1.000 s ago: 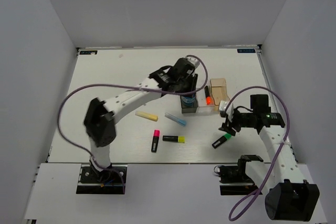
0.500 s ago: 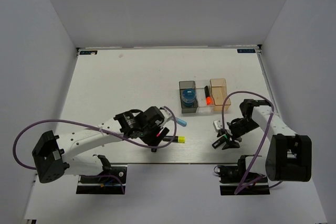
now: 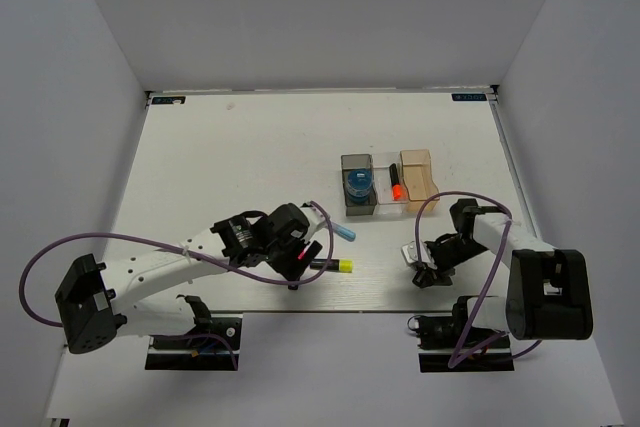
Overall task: Sort the stationery into containers
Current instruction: Grab a piece of stationery with the right arm
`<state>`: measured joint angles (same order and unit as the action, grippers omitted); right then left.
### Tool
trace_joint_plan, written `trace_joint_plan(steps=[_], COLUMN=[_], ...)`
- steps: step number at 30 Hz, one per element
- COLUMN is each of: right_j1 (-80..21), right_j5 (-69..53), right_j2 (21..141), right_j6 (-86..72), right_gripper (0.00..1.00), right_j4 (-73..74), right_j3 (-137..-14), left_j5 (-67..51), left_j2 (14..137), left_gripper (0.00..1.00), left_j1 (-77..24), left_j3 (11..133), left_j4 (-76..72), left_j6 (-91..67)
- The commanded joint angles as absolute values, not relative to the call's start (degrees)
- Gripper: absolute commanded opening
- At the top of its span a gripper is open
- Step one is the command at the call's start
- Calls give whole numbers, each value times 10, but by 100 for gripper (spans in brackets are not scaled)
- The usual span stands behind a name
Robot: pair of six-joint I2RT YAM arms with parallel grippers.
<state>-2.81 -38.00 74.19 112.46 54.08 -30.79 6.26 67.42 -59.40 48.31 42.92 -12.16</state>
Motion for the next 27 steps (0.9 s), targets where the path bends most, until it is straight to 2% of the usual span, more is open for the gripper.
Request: trace_joint_plan(steps=[1,8,12,22,24,25,27], right_j1=[-34,-34,-31,-31,-34,-35,-35], right_j5=[-338,-242,-186,-119,-113,-111,-110], right_j2=[749,771,795,838,843,845,846], right_j6=[1203,1245,1279,1309,1308,1307,1299], right_gripper=[64,61,55,55,50,37,18], right_j4=[457,417,481,441,420,416,411], right_j3=[-292,-277,-320,-327,-316,-312,-305], left_j5=[66,44,33,40,43,47,49], left_j2=[656,675,707,782,785,787,790], left_gripper=[80,80,80,80,80,80,79], left_j1=[-598,-598,-605,-630,-629,-630,-630], left_j3=[477,477,493,536,536,537,541], left_j4=[414,400,381,374,371,367,360], left_j6=[-119,-127,-127,-116,-115,-115,-112])
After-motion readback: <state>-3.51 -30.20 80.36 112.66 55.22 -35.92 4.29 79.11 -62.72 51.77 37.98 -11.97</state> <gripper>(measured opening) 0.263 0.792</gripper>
